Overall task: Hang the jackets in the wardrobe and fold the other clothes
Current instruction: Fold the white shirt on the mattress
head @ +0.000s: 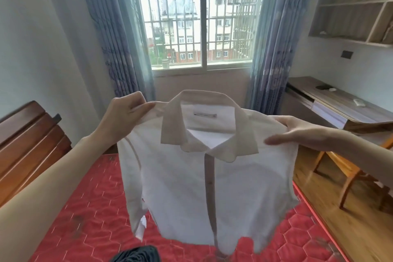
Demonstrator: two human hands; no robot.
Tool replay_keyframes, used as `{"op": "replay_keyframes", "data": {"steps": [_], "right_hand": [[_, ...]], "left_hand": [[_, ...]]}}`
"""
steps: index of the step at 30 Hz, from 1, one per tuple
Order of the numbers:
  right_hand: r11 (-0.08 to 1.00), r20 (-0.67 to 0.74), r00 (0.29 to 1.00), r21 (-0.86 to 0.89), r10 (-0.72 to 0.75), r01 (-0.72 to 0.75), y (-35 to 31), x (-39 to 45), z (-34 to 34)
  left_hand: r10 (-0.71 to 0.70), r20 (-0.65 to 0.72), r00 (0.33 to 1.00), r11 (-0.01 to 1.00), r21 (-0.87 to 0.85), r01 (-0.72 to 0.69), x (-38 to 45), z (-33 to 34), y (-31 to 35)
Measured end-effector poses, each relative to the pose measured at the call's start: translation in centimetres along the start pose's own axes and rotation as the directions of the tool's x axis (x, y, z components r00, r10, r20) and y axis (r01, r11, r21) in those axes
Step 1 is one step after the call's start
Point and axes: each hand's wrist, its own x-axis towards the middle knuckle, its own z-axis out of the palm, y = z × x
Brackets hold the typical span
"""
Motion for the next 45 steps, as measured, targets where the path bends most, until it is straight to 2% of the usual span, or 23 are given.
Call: {"op": "replay_keyframes", "data": {"steps": [5,8,10,12,13,15,18,20,23,25,27,29,32,34,37,39,41,43,45], "right_hand": [[0.996,-0.115,0.993,-0.089,-0.014,0.003,2.0,0.8,-2.1],[0.986,-0.233,0.972,-0.167,-0.042,0.003,3.3,2.4,-3.2],[0.947,-0.305,0.944,-0.321,-0.128,0.025,3.8,3.7,-4.0],[0.815,-0.395,0.883,-0.578,-0.252,-0.026,4.2,5.1,-4.6],[0.728,-0.453,0.839,-0.678,-0.303,-0.102,4.3,5.8,-4.9],[0.613,-0.539,0.754,-0.755,-0.376,-0.233,4.2,6.9,-5.3],[0.544,-0.517,0.700,-0.811,-0.492,-0.216,4.5,7.1,-5.4],[0.475,-0.460,0.683,-0.860,-0.567,-0.185,5.1,6.2,-5.0],[0.339,-0.314,0.718,-0.934,-0.621,-0.115,6.9,3.6,-3.3],[0.235,-0.165,0.748,-0.972,-0.643,-0.011,9.1,1.7,-1.7],[0.186,-0.080,0.791,-0.982,-0.606,0.044,11.6,-0.1,0.2],[0.174,-0.052,0.849,-0.984,-0.525,0.048,14.8,-1.9,2.2],[0.262,-0.087,0.930,-0.965,-0.357,0.011,19.8,-5.0,5.6],[0.363,-0.112,0.957,-0.932,-0.267,-0.008,22.6,-7.0,8.0],[0.537,-0.141,0.958,-0.843,-0.251,0.016,24.6,-9.6,10.8],[0.698,-0.282,0.940,-0.713,-0.192,-0.071,24.5,-11.3,11.8],[0.841,-0.396,0.916,-0.516,-0.067,-0.162,23.2,-13.2,11.9],[0.926,-0.412,0.911,-0.346,-0.002,-0.154,21.1,-14.6,11.5],[0.962,-0.438,0.898,-0.229,0.038,-0.152,19.0,-14.9,10.7]], "left_hand": [[-0.010,0.091,0.996,1.000,0.030,0.007,-0.4,0.7,-0.4],[0.085,0.236,0.968,0.961,0.237,-0.142,-0.2,1.2,-0.5],[0.159,0.382,0.910,0.872,0.377,-0.311,0.1,1.7,-1.3],[0.141,0.408,0.902,0.824,0.456,-0.335,1.0,2.4,-2.4],[0.109,0.372,0.922,0.828,0.479,-0.291,1.7,2.8,-3.0],[0.048,0.252,0.967,0.869,0.466,-0.165,2.6,3.6,-4.4],[-0.043,0.060,0.997,0.907,0.422,0.014,1.8,4.8,-5.8],[-0.103,0.008,0.995,0.944,0.317,0.095,0.3,5.7,-6.4],[-0.215,0.051,0.975,0.975,0.072,0.211,-3.3,7.2,-7.0],[-0.320,0.110,0.941,0.942,-0.066,0.328,-6.8,8.6,-6.6],[-0.397,0.165,0.903,0.906,-0.089,0.414,-10.9,10.3,-6.5],[-0.479,0.234,0.846,0.861,-0.063,0.505,-15.5,11.9,-6.6],[-0.569,0.408,0.714,0.765,-0.056,0.641,-22.9,14.1,-6.3],[-0.560,0.483,0.673,0.742,-0.070,0.667,-27.2,15.0,-5.4],[-0.527,0.565,0.635,0.713,-0.112,0.692,-30.6,14.9,-3.4],[-0.507,0.599,0.620,0.697,-0.138,0.704,-31.1,13.9,-2.4],[-0.488,0.644,0.590,0.693,-0.125,0.710,-30.9,12.4,-1.9],[-0.455,0.723,0.521,0.684,-0.091,0.724,-30.2,10.7,-1.9],[-0.416,0.814,0.406,0.660,-0.037,0.750,-28.8,9.1,-2.5]]}}
